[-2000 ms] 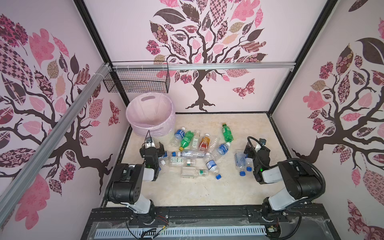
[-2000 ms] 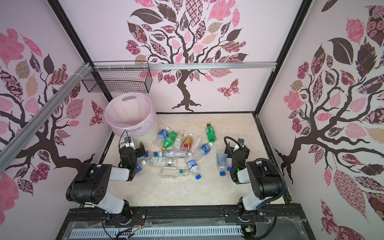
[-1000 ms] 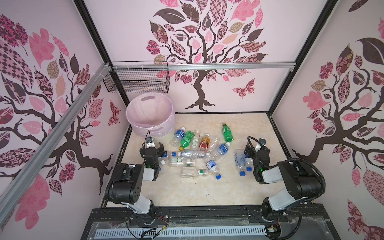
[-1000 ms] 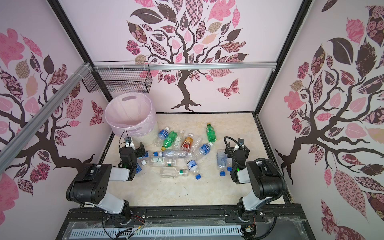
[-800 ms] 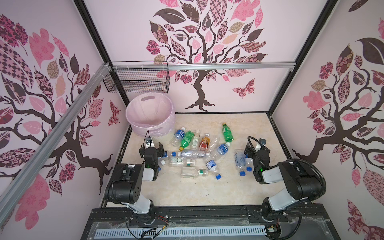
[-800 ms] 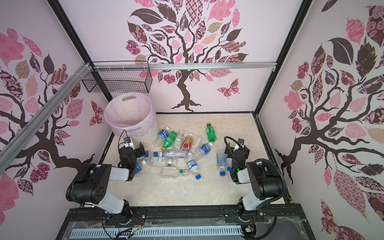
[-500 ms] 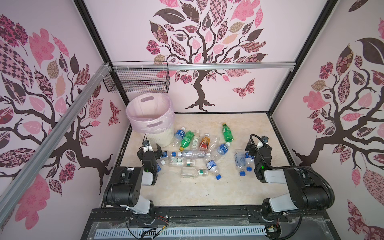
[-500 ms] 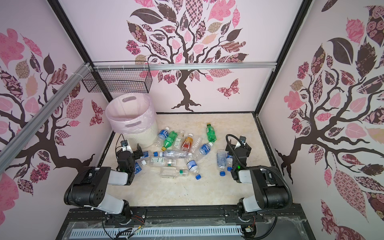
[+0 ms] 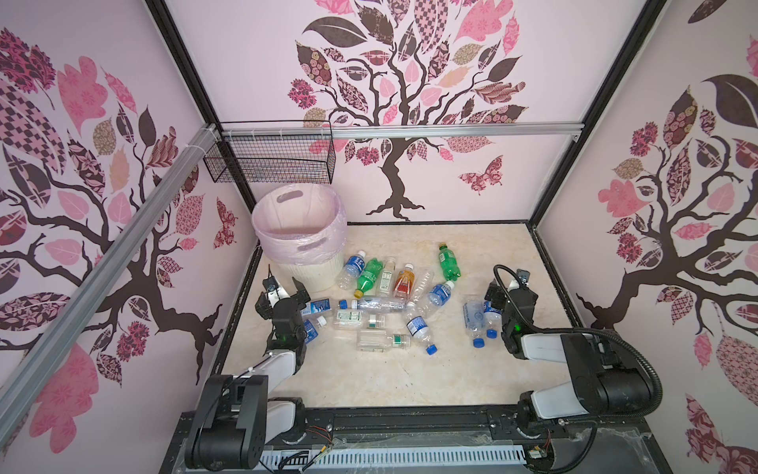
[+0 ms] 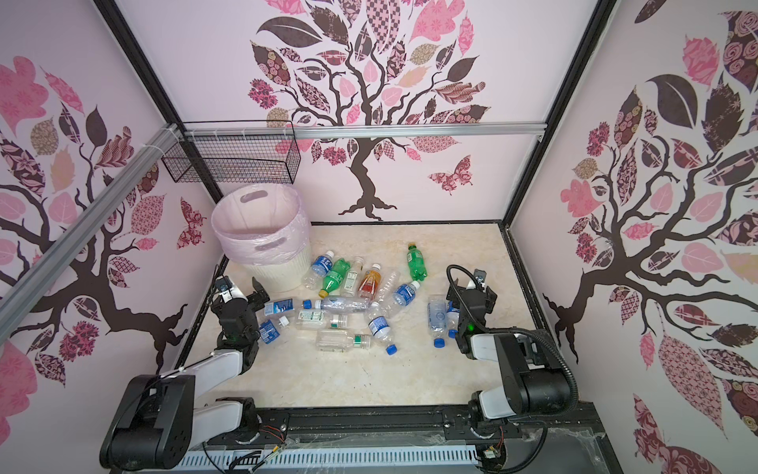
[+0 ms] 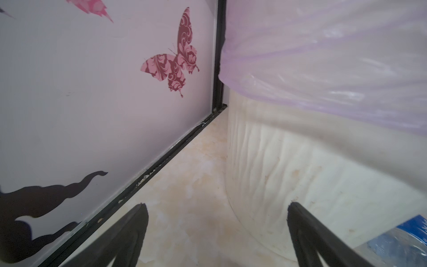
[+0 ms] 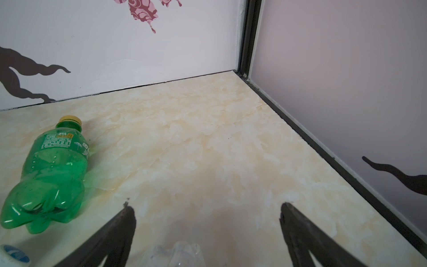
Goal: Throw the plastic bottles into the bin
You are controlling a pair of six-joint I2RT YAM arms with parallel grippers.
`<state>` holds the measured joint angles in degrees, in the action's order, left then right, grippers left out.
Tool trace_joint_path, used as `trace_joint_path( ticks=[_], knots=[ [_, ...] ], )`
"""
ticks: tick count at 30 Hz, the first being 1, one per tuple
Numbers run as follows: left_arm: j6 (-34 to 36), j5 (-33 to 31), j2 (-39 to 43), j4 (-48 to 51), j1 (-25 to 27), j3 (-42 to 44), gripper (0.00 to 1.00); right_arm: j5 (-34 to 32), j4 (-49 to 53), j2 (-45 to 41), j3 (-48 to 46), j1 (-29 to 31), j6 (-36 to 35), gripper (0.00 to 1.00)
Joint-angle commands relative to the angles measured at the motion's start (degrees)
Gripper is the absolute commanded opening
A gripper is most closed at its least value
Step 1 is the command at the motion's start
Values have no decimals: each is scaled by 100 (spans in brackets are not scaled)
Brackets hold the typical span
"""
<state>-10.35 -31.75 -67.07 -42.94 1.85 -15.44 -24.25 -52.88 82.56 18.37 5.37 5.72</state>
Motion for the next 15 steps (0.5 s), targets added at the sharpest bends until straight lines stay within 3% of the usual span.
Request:
trace_joint_path(
  ticks=[1, 5, 7, 10, 13, 15],
  knots=[
    [-551, -730, 569, 1005, -25, 104, 97, -543, 456, -236, 316, -7, 294, 99],
    [-842, -1034, 1265, 2317, -23, -196, 97, -1014, 1390, -370, 726, 59, 685, 99],
    [-1061, -1107, 1498, 2999, -18, -400, 97, -1223, 2154, -470, 1045, 67, 1248, 100],
    [-1499, -1216, 1716, 4152, -19, -829, 97, -1222, 2980, -607, 1424, 62, 1379, 99],
    [-1950, -1369, 1728, 5070, -24, -1291, 97, -1250, 3163, -794, 1406, 64, 1625, 99],
    [-2259, -1340, 1638, 5811, -26, -1688, 97, -883, 3093, -920, 1336, 62, 1515, 99]
  ],
)
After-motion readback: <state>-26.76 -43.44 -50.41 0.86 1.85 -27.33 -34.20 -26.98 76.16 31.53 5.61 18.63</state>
